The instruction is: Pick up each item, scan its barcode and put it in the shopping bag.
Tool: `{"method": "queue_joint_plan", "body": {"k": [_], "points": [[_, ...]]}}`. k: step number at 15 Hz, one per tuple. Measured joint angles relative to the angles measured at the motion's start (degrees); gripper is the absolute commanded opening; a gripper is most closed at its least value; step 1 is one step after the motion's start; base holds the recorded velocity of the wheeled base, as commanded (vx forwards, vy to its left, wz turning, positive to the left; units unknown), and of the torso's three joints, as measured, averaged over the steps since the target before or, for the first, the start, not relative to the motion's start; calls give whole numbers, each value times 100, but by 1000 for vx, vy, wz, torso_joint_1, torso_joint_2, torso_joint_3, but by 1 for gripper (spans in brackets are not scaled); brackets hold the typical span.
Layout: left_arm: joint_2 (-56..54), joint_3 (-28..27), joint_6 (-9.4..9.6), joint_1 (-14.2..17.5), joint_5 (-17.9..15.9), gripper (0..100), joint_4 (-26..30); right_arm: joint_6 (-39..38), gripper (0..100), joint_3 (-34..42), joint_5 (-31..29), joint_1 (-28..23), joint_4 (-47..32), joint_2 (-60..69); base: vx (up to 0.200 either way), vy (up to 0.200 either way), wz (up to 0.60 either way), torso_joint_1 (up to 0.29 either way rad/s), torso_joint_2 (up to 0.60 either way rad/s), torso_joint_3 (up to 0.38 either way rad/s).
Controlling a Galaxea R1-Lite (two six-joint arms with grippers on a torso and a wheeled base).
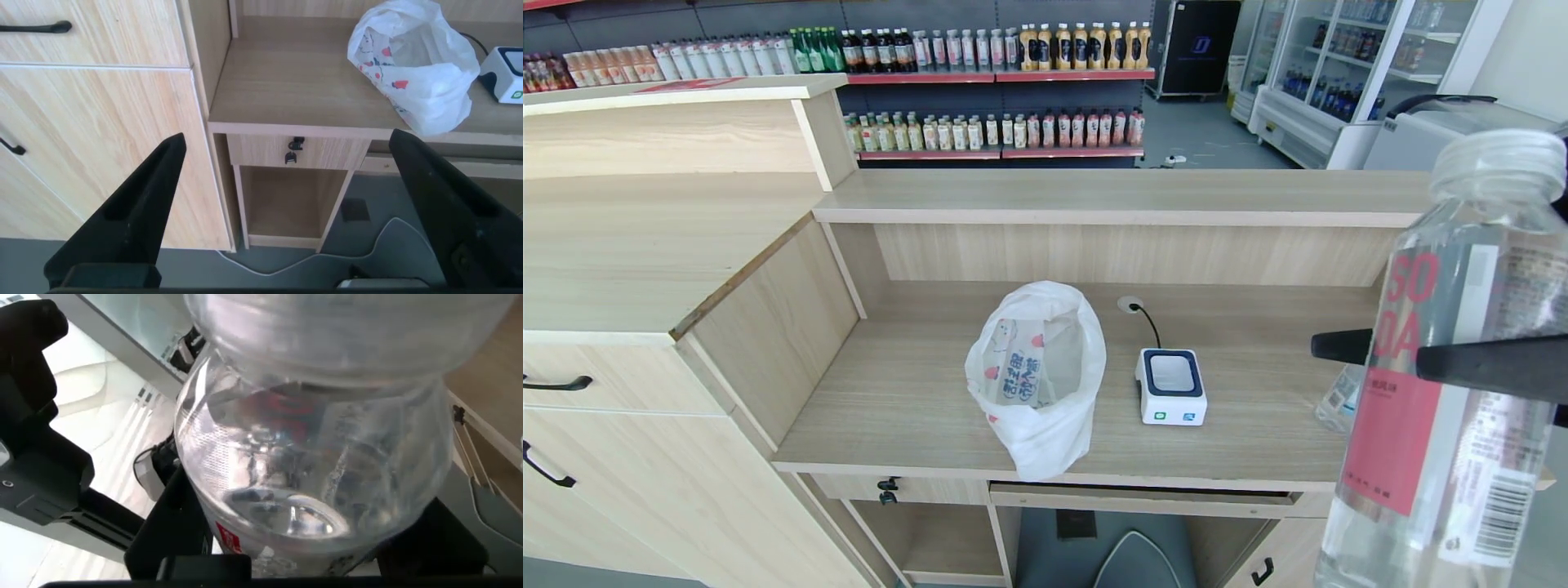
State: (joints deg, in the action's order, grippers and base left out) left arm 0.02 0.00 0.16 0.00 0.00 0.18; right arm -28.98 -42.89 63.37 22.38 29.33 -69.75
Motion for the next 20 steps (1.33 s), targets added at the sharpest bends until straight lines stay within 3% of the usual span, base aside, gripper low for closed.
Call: {"method": "queue_joint_plan", "body": {"k": [6,8,10,12,13,17,20], "points": [[0,0,2,0,0,100,0,95,0,6,-52,-17,52,-22,0,0,0,0,0,0],[0,0,2,0,0,100,-2,541,0,-44,-472,-161,67,-108,0,0,0,0,0,0],[0,0,0,0,0,100,0,1346,0,-105,-1371,-350,63,-301,0,0,0,0,0,0],[0,0,2,-5,0,100,0,2669,0,-134,-2667,-708,66,-653,0,0,0,0,0,0],[0,0,0,-2,0,100,0,3162,0,-134,-2945,-940,72,-814,0,0,0,0,0,0],[0,0,0,0,0,100,0,5606,0,-16,-3441,-1963,112,-1321,0,0,0,0,0,0],[0,0,0,0,0,100,0,6527,0,-22,-3490,-2322,608,-1521,0,0,0,0,0,0]]}}
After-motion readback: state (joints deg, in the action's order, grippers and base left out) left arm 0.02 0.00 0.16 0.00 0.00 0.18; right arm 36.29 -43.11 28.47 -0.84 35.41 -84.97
